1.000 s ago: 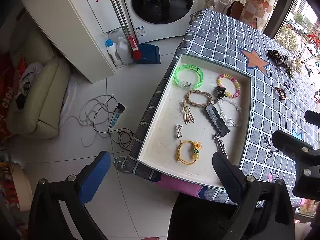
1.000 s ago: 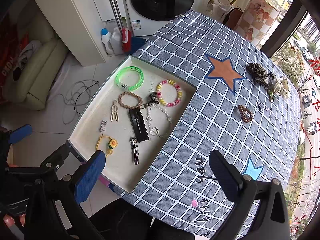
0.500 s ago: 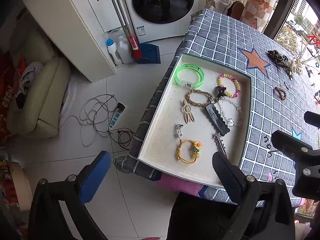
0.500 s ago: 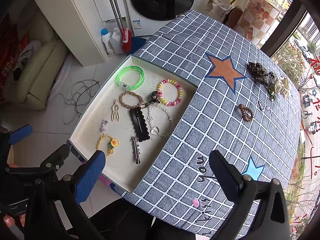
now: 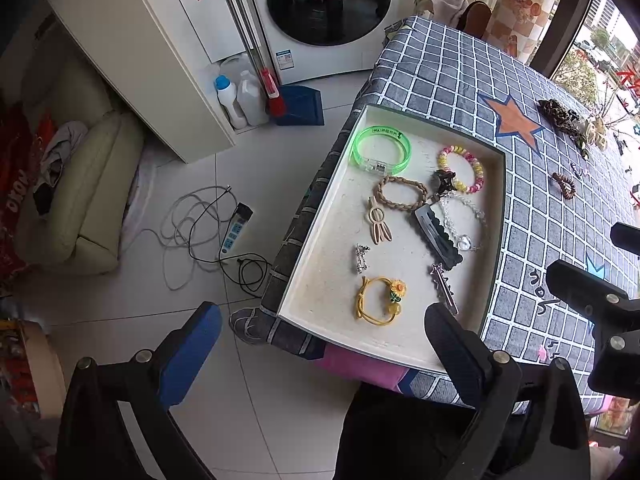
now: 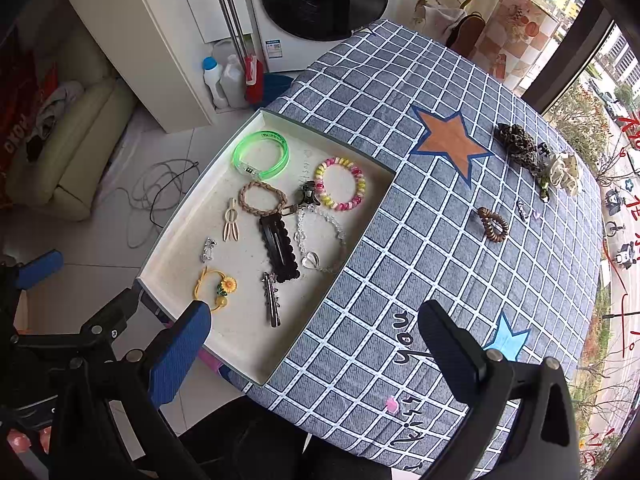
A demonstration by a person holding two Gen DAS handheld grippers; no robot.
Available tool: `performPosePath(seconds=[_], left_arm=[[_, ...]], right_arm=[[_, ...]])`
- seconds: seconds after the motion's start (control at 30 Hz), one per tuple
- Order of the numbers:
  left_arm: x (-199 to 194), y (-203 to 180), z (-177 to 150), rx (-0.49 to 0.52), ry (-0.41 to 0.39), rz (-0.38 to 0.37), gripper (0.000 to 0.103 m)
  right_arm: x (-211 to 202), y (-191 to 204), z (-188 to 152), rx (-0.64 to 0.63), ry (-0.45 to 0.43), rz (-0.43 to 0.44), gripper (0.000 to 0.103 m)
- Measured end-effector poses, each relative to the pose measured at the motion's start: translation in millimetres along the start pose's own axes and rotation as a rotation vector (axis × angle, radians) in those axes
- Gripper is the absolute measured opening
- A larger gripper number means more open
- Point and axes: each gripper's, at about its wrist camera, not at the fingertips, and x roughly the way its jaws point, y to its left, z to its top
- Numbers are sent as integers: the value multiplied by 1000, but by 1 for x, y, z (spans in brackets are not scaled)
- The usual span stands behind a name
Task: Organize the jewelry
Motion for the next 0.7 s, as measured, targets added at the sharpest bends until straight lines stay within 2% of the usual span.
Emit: performPosePath(seconds=[0.7], left_arm=[[-2, -2, 0, 10, -3, 2, 103]], right_arm=[[-1, -1, -1, -6, -2, 1, 103]])
